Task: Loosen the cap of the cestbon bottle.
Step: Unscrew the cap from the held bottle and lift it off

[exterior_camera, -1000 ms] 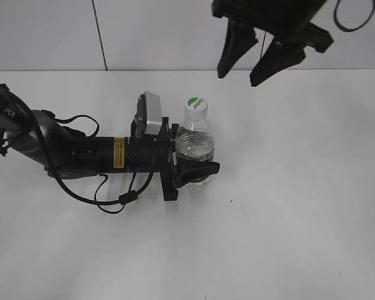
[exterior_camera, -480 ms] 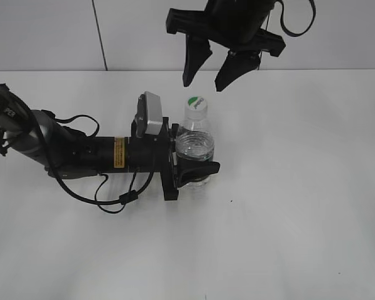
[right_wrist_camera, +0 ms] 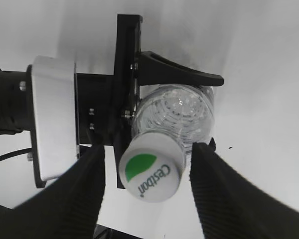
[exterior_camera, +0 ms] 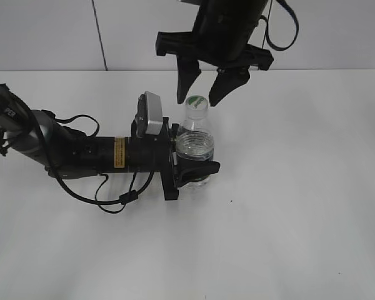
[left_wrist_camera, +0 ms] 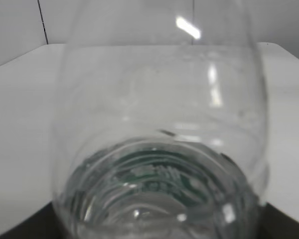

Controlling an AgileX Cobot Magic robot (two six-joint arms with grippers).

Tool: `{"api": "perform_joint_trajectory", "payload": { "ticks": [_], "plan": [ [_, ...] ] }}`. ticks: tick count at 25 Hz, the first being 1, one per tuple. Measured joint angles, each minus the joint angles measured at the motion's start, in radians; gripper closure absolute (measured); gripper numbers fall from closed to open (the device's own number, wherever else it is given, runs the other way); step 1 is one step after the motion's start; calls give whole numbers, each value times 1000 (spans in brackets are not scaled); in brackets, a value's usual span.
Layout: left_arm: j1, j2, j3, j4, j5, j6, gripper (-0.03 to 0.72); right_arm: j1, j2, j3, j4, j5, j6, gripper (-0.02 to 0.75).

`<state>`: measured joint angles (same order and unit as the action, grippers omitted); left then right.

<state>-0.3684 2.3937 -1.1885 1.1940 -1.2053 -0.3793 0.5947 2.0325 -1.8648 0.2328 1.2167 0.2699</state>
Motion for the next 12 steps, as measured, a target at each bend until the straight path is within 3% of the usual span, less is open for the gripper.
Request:
{"api": "perform_joint_trajectory", "payload": {
  "ticks": [12],
  "plan": [
    [0, 0, 0, -1, 1, 0, 286, 9, 22, 1, 3, 1, -20, 318]
  ]
}}
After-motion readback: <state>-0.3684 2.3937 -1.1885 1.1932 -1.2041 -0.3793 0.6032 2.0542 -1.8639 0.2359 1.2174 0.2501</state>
